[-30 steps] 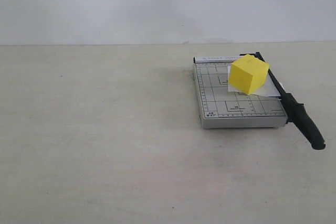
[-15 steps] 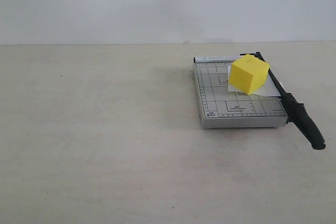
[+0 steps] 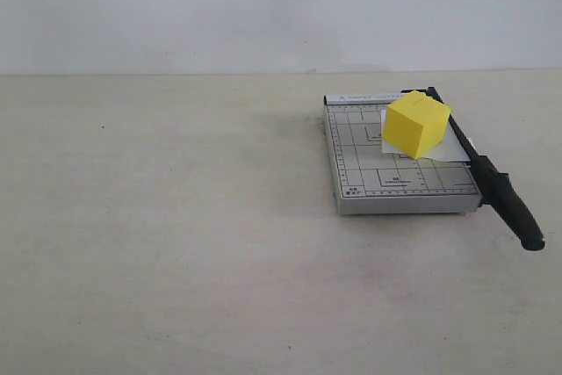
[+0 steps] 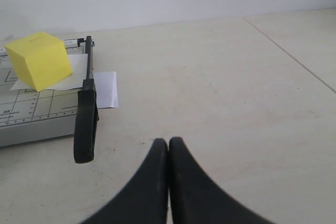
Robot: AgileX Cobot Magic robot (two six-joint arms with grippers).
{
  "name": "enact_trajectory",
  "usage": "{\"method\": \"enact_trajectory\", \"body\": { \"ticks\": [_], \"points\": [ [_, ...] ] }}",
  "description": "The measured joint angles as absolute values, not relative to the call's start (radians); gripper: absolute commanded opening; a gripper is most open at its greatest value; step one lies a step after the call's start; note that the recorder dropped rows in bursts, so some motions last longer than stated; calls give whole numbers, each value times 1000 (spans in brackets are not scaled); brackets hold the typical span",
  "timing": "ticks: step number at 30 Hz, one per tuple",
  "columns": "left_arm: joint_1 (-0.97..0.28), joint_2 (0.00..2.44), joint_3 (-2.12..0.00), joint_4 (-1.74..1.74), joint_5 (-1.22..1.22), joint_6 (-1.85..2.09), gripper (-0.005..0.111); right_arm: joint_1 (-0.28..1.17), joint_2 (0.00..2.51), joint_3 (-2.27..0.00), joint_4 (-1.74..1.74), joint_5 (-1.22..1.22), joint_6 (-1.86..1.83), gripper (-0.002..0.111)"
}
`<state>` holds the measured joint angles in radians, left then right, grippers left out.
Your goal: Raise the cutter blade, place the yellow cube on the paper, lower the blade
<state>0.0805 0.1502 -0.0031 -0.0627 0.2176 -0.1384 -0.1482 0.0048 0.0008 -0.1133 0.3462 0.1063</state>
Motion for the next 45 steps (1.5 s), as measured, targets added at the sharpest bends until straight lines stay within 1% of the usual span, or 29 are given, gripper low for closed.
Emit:
{"method": "enact_trajectory", "body": {
  "ticks": [5,11,45],
  "points": [
    [81,27,-3,-72,318,52,4,-148,5,1,-113,346,106,0],
    [81,3,-3,-119,353,195,4,-148,5,1,-113,350,106,0],
    [81,3,-3,-138,359,213,4,-148,5,1,-113,352,106,0]
  ]
}}
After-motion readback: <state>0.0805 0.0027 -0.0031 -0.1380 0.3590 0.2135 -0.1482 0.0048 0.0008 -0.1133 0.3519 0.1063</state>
